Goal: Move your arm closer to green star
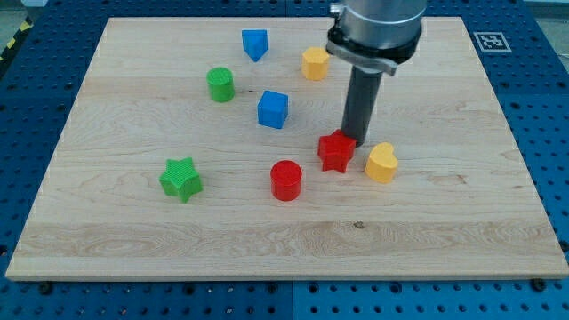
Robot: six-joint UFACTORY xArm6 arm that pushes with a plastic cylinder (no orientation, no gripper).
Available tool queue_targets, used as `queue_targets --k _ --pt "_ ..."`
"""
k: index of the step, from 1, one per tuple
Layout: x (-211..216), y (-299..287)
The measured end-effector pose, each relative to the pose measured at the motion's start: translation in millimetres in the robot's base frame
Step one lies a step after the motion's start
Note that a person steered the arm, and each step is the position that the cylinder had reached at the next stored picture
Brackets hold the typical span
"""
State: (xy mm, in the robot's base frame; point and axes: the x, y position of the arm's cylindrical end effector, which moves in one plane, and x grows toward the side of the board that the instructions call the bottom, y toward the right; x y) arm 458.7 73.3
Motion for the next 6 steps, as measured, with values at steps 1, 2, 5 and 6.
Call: queue_targets --k 1,2,5,6 --pt "21.7 -26.8" --pt "26.6 -45.7" --pt "-12.5 -227.3" --pt "25.1 -294.5"
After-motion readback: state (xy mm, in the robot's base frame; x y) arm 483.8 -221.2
